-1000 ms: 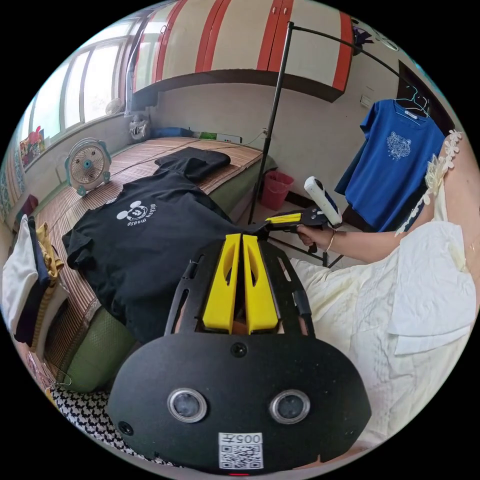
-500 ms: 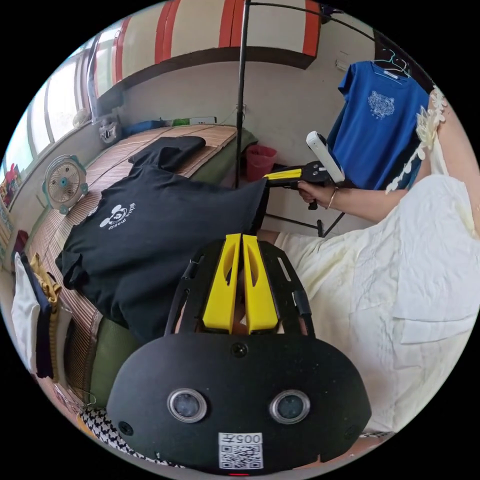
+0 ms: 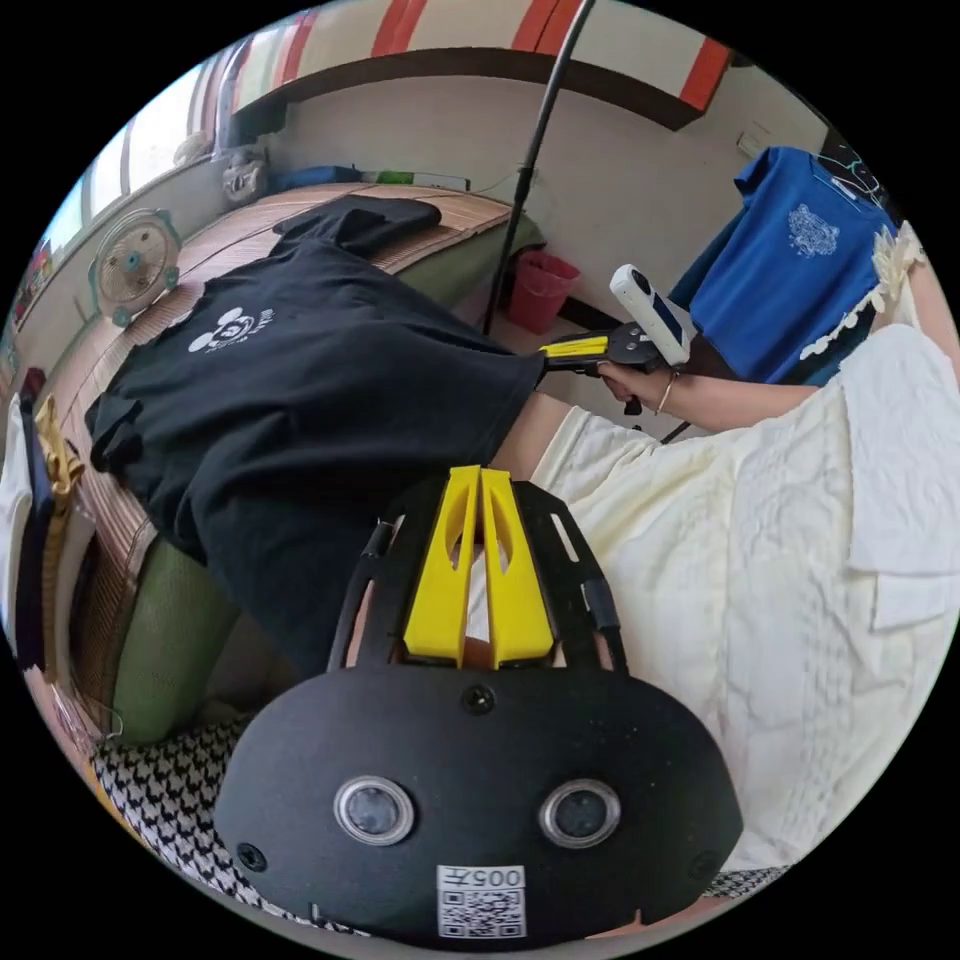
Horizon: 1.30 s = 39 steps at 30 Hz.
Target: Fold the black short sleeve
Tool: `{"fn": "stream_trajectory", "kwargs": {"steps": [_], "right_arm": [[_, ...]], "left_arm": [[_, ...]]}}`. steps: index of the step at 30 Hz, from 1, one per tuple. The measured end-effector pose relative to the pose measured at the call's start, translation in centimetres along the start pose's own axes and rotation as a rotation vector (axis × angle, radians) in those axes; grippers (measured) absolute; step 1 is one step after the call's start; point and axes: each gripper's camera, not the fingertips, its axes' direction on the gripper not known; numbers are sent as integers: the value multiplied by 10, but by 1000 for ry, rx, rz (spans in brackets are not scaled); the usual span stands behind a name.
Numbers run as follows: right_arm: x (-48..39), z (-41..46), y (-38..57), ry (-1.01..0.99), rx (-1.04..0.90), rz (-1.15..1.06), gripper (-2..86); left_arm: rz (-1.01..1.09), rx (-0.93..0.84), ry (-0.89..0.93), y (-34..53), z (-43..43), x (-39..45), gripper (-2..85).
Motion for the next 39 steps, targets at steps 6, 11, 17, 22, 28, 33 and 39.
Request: {"fn": "stream_trajectory", "kwargs": {"steps": [6, 11, 17, 22, 28, 33, 39], "right_arm": [[-2, 18, -15, -34, -38, 15, -16], [-2, 24, -28, -39, -54, 20, -16], [-1, 24, -35, -38, -54, 16, -16], [-1, 22, -37, -38, -47, 17, -16], [-2, 19, -40, -36, -42, 9, -16], [-7, 16, -42, -25, -40, 5, -16], [-7, -8, -47, 29, 1, -42, -16]], "left_arm": [[-155, -55, -106, 40, -19, -31, 46], [-188, -75, -124, 48, -14, -39, 54], [-146, -127, -139, 41, 7, -38, 62], [-168, -105, -85, 42, 6, -48, 49], [-139, -110, -60, 41, -2, -52, 22], [-111, -118, -107, 42, -13, -48, 8], [-81, -91, -119, 46, -46, -46, 3]]}}
